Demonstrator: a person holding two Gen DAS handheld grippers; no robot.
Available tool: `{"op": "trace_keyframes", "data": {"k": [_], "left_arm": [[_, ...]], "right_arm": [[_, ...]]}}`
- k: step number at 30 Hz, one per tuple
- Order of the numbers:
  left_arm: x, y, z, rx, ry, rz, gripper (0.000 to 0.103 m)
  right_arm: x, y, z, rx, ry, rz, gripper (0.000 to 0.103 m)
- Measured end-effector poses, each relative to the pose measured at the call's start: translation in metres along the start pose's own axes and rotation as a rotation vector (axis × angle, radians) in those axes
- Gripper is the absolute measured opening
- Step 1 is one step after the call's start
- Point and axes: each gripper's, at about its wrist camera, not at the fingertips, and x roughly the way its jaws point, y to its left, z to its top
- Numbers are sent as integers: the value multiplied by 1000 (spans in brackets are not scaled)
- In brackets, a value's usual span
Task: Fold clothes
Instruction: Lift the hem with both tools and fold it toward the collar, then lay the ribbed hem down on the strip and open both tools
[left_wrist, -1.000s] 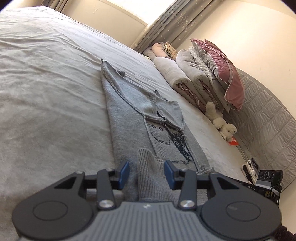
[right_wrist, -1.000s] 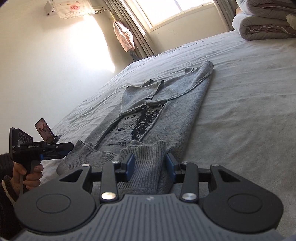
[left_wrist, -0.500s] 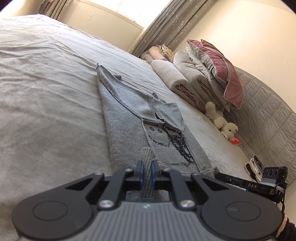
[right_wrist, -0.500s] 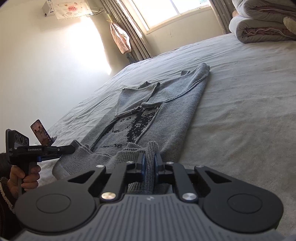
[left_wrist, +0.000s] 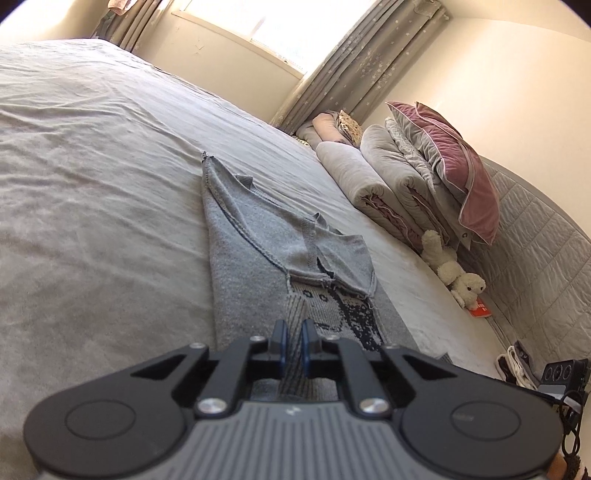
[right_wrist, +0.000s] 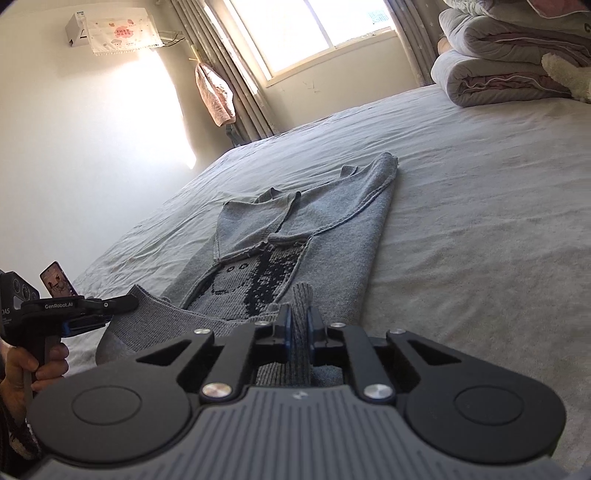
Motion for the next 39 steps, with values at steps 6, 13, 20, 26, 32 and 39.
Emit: {"op": "trace_keyframes", "data": {"k": [6, 13, 20, 26, 32, 39], "left_arm": [[19, 2, 25, -42, 1, 17, 7], [45, 14, 50, -71, -30, 42, 7], [75, 33, 53, -106, 4, 69, 7], [86, 43, 52, -116, -3, 67, 7], [95, 43, 49, -96, -7, 96, 8], [81, 34, 57, -169, 7, 105, 24]], "right_arm": [[11, 2, 28, 39, -21, -31, 11], [41, -15, 51, 105, -66, -42, 10], [71, -24, 55, 104, -58, -68, 10], [87, -29, 55, 63, -35, -106, 10], [101, -31, 48, 31, -9, -149, 10], [86, -30, 54, 82, -18, -169, 33]]}}
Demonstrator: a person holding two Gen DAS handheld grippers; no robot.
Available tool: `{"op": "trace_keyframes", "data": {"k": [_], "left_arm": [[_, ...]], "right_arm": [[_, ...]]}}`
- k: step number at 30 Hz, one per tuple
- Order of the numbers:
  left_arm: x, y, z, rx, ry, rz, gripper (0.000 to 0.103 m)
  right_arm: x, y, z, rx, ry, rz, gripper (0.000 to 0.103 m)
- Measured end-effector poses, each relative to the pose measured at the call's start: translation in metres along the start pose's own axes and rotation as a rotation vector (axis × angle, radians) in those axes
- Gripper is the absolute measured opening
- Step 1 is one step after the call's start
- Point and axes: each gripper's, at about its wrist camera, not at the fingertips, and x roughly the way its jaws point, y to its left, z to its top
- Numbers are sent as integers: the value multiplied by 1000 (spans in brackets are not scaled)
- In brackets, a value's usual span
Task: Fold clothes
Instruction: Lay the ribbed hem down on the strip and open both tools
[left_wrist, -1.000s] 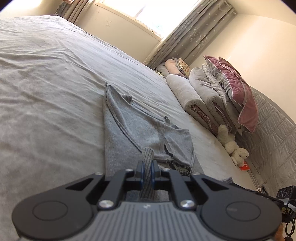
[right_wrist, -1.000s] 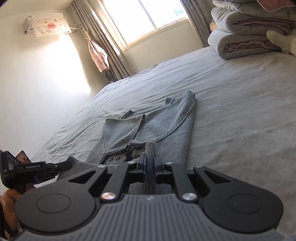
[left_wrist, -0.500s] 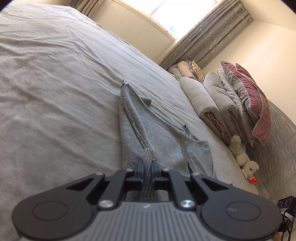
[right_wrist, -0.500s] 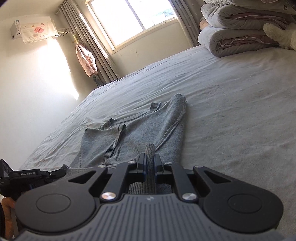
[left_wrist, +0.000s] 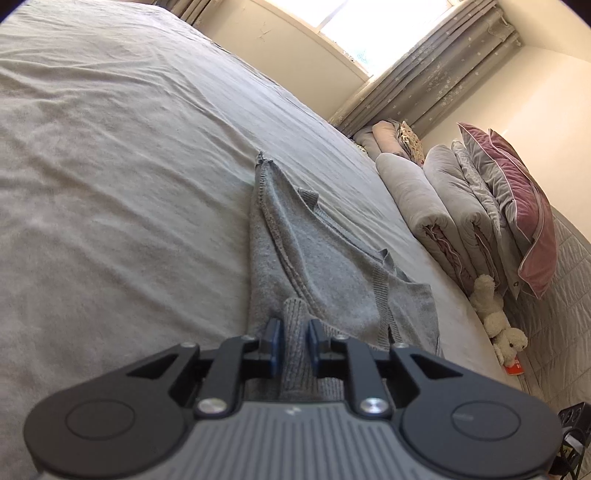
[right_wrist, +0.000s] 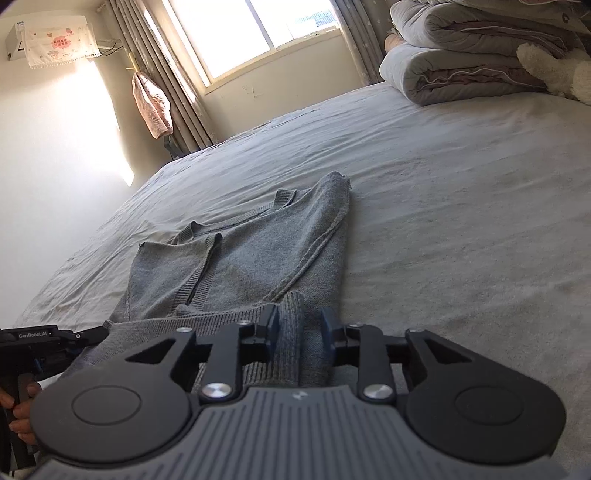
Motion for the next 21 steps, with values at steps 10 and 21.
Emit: {"op": "trace_keyframes", "data": {"k": [10, 21], "left_arm": [[-40, -49, -36, 167, -97, -76, 24], [-59, 6, -48, 71, -67, -7, 22]], "right_arm": [[-38, 47, -16, -124, -49, 33, 34], [-36, 31, -35, -268, 3, -78, 34]]}}
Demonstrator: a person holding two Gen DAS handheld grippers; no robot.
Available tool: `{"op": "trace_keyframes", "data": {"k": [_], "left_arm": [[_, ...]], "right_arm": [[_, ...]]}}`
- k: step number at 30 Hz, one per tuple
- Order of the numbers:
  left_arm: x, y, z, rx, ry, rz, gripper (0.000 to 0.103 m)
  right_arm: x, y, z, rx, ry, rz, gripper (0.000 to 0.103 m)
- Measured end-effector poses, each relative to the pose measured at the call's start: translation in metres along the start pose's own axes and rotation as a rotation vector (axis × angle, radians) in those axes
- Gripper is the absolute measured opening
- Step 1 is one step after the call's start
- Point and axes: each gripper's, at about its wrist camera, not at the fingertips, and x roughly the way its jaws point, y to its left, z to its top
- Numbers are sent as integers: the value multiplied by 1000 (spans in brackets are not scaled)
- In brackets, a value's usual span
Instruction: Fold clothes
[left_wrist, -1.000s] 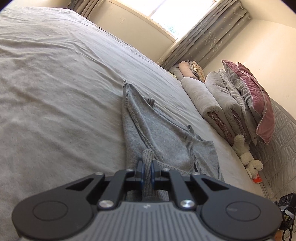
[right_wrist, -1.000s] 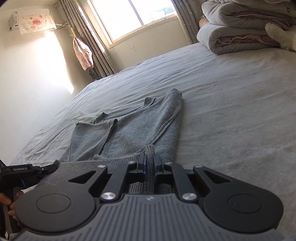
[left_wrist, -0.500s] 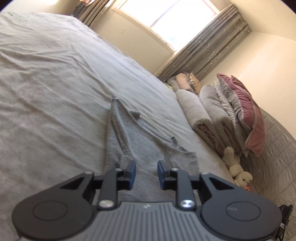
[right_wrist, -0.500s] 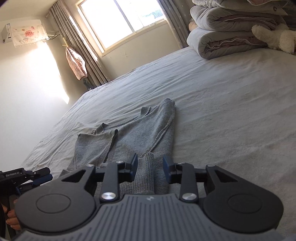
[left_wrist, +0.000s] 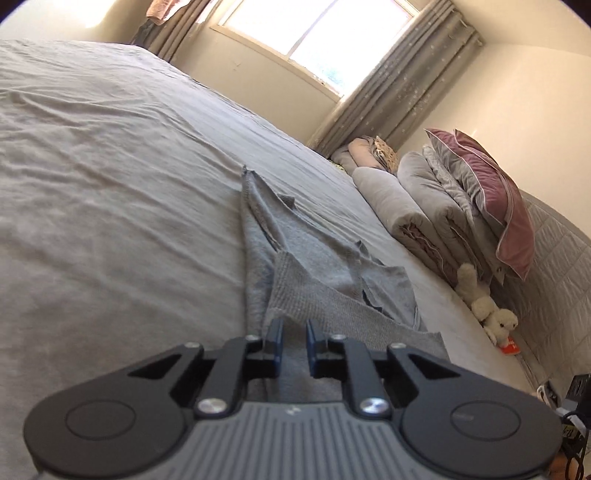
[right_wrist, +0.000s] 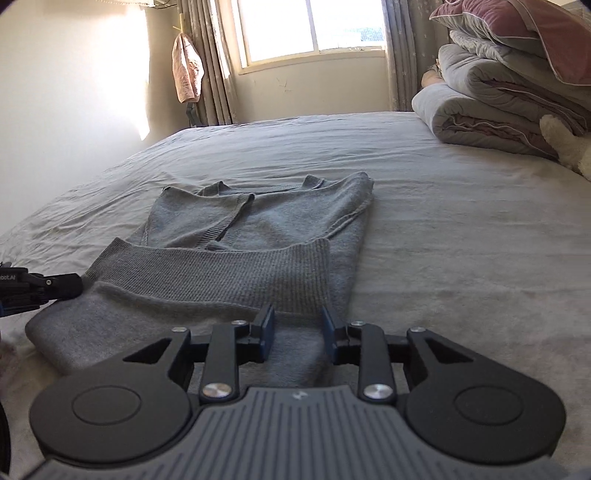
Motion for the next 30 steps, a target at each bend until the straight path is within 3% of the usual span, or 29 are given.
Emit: {"op": "trace_keyframes", "data": {"k": [2, 5, 8, 13, 16, 19, 25, 30], "left_arm": [[-4, 9, 7, -72, 78, -11, 35], [-10, 23, 17, -181, 194, -27, 54], [-9, 36, 20, -263, 302, -102, 66], [-7, 46, 20, -301, 387, -161, 67], [-3, 46, 16, -294, 403, -173, 68], [3, 40, 14, -257, 403, -192, 76], [12, 35, 12, -235, 384, -218, 72], [19, 34, 7, -224, 389, -230, 45]], "right_arm": [[-7, -13, 5, 52, 27, 39, 37], [-13, -39, 9, 201, 118, 111, 48], [-13, -67, 3, 395, 236, 180, 51], [-5, -102, -11, 695, 382, 361, 54], [3, -106, -16, 741, 424, 408, 54], [13, -99, -17, 730, 430, 442, 54], [33, -83, -15, 715, 416, 506, 54], [42, -75, -12, 694, 389, 523, 50]]}}
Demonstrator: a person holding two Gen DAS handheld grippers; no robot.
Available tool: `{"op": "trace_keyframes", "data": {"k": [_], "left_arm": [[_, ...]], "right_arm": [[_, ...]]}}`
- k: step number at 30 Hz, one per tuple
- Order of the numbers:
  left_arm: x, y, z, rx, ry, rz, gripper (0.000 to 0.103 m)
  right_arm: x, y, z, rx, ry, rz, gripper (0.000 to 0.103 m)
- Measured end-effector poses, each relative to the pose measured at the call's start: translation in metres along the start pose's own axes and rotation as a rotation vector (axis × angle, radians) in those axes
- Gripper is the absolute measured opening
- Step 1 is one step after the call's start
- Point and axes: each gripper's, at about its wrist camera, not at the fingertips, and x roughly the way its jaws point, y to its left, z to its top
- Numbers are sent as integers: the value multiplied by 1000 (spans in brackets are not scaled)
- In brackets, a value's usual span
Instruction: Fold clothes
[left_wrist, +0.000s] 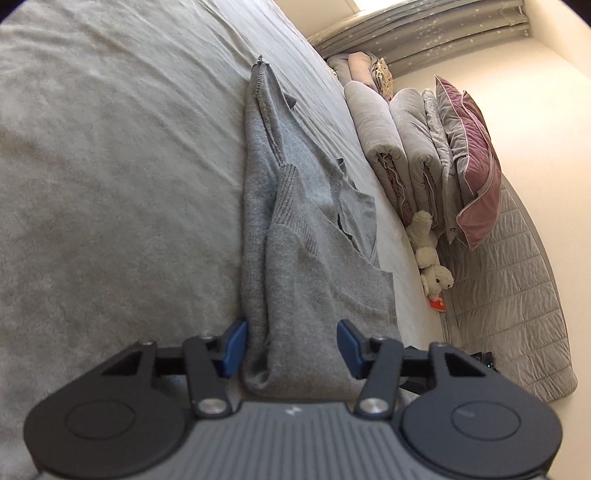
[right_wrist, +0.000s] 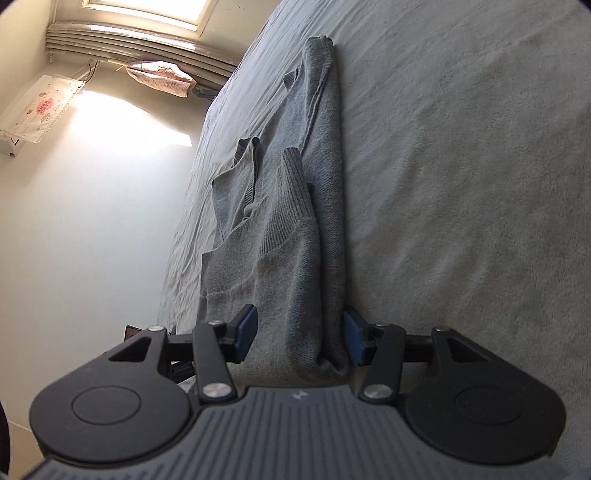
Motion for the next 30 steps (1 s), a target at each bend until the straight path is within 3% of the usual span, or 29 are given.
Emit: {"op": "trace_keyframes", "data": {"k": [2, 5, 6, 14, 21, 30], "left_arm": [[3, 2, -1, -4, -1, -3, 37], [8, 5, -5, -14, -7, 6, 19], [9, 5, -6, -22, -10, 11, 15], [4, 6, -15, -177, -67, 10, 11], [-18, -2, -30, -256, -60, 6, 10], [-44, -33, -73, -233, -7, 74, 11]], "right_arm": [[5, 0, 0, -14, -9, 0, 44], [9, -5, 0, -9, -12, -18, 15], [10, -8, 0, 2, -12, -9, 12], [4, -9, 2, 19, -19, 3, 12], [-17, -8, -7, 77, -44, 17, 12], [-44, 0, -40, 111, -16, -3, 12]]}}
